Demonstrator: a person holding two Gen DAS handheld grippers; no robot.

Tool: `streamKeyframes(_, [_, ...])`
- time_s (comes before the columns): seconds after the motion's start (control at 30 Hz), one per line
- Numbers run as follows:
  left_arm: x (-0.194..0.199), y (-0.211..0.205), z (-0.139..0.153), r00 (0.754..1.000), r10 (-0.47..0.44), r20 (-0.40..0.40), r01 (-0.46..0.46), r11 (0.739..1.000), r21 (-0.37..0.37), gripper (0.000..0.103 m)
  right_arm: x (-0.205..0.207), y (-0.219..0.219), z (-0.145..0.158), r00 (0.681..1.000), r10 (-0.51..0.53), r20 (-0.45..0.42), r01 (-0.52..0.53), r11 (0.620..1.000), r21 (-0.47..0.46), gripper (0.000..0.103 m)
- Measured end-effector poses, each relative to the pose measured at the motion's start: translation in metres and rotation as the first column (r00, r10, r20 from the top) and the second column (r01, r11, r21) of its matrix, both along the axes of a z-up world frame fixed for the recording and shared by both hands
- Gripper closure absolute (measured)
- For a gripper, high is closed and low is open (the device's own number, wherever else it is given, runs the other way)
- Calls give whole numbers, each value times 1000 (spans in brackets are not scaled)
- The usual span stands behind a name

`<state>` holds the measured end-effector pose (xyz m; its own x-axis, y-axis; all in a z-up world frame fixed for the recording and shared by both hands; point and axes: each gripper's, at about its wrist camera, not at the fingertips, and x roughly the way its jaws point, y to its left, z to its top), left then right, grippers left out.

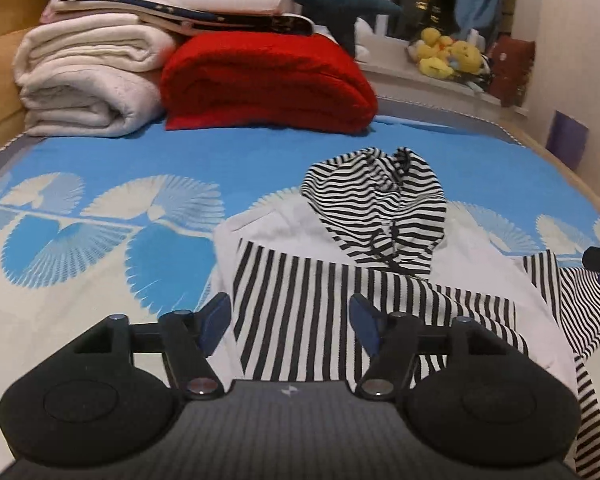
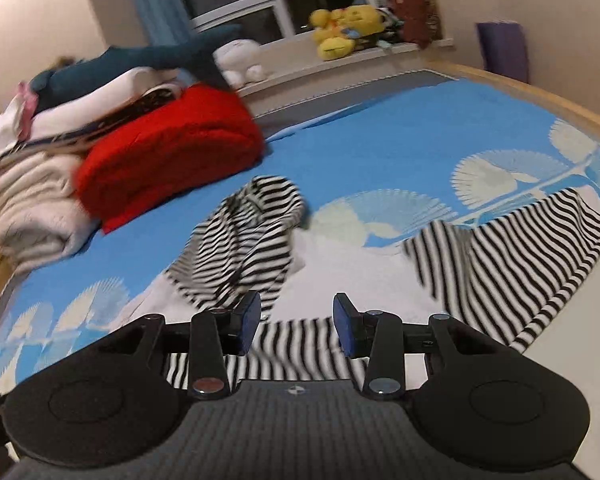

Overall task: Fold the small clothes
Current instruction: 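Move the right gripper to the other striped sleeve cuff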

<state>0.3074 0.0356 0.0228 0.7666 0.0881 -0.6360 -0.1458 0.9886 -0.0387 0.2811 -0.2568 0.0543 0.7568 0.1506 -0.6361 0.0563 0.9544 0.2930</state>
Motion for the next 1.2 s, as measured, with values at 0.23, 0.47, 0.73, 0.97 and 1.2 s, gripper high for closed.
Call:
streamKeyframes(0.23, [-9, -1, -1, 999, 37, 1, -37, 999, -20, 28, -16, 7, 6, 999, 31, 17, -30, 999, -40, 61])
streamKeyframes(0.47, [12, 3, -8, 994, 46, -97, -48, 999, -16, 29, -11, -30, -10, 998, -64, -13, 64, 997, -41, 61])
streamKeyframes(0.73, [37, 3, -22, 987, 31, -158, -31, 1000, -1, 29, 16, -56, -22, 990, -121, -66, 125, 991, 49, 61])
streamKeyframes(0.97, [56, 8, -26, 981, 42, -188, -46, 999, -16, 29, 39, -89, -32, 974, -208, -85, 215, 973, 82, 66])
streamKeyframes(1.2, [67, 11, -33, 973, 40, -229, -53, 997, -48, 28, 50, -175, -39, 916, -396, -69, 401, 913, 79, 68])
